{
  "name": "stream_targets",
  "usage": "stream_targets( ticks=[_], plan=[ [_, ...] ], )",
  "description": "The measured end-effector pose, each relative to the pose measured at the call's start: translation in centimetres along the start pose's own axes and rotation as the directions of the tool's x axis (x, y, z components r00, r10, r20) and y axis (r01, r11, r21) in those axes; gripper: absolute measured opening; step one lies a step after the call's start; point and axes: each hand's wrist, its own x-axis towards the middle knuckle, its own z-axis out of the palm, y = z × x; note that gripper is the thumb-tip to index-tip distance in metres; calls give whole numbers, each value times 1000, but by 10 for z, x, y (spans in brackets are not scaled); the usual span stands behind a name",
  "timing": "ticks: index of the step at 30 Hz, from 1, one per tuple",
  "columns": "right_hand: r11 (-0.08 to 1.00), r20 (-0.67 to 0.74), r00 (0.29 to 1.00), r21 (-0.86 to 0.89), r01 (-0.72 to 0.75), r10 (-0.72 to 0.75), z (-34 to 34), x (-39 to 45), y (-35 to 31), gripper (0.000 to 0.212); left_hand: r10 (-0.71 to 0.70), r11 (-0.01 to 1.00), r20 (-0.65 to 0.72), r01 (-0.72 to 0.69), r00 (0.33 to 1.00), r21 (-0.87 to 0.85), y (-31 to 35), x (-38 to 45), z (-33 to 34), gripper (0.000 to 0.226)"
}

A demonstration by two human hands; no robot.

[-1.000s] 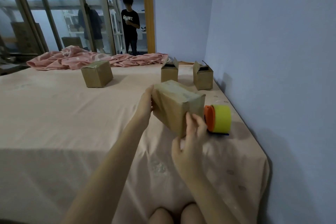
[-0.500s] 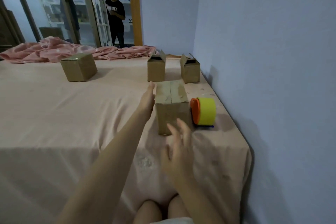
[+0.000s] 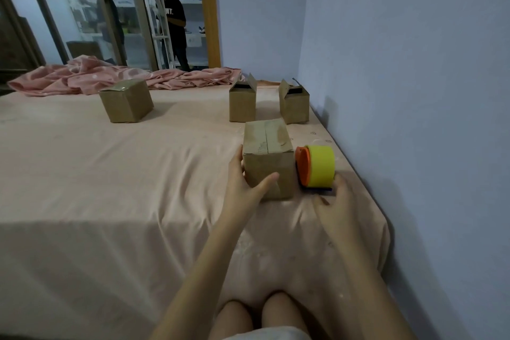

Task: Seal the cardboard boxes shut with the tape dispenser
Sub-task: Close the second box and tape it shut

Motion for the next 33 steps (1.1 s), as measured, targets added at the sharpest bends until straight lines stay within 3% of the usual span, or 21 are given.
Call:
stream_targets(
  ticks=[3,6,8,12,19,25,28,30,33],
  plan=[
    [999,65,998,40,-6,4,1,11,3,22,66,996,-21,-65,998,64,0,7,6,71],
    [994,64,996,-91,65,-59,-5,19,10,10,75,992,-21,-72,997,106,-1,12,10,74],
    [977,79,992,-179,113,-100,-10,20,11,12,66,990,-7,-65,998,125,-4,16,10,77],
    [965,56,974,-138,224,-219,-15,13,-2,21,51,988,8,-51,999,145,-7,21,9,83],
    [930,-153,968,282,234,-197,-42,-2,-52,22,-15,987,-3,15,1000,161,0,22,8,88],
    [752,-293,949,599,276,-115,-58,-12,-97,8,-40,993,16,38,999,113,4,22,0,98],
    [681,-319,947,689,248,-22,-56,-13,-107,15,-87,985,14,84,996,149,7,20,-4,105],
    [634,-328,944,739,226,45,-53,-13,-111,12,-81,972,-68,94,994,214,13,16,-10,104],
    [526,-317,935,829,190,162,-50,-11,-114,9,114,972,-238,-58,965,228,32,0,-17,76]
  ],
)
